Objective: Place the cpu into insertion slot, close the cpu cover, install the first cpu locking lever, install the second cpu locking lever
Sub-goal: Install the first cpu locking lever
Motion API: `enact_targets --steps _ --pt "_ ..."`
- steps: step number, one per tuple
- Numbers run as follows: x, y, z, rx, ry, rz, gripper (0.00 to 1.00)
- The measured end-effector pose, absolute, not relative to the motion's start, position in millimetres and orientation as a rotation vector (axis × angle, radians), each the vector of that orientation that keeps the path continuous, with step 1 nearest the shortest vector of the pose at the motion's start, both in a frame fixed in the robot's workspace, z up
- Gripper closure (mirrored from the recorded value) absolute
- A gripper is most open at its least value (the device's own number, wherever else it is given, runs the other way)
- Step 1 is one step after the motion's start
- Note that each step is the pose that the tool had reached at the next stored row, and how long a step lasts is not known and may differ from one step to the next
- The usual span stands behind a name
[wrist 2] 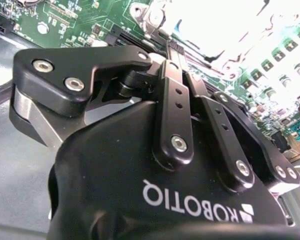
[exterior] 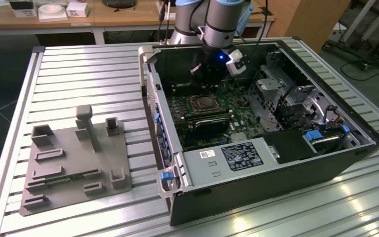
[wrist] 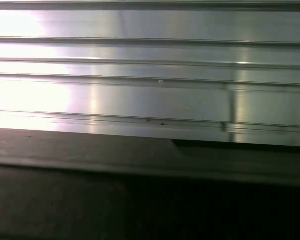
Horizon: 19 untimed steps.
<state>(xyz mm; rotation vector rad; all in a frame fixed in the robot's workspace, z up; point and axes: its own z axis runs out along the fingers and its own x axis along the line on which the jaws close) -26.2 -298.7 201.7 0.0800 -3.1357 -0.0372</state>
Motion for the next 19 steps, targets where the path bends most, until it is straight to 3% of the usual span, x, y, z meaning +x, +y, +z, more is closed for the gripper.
enact_targets --steps 19 --pt "-24.3 -300.3 199.6 0.08 -3.136 -0.038 0.89"
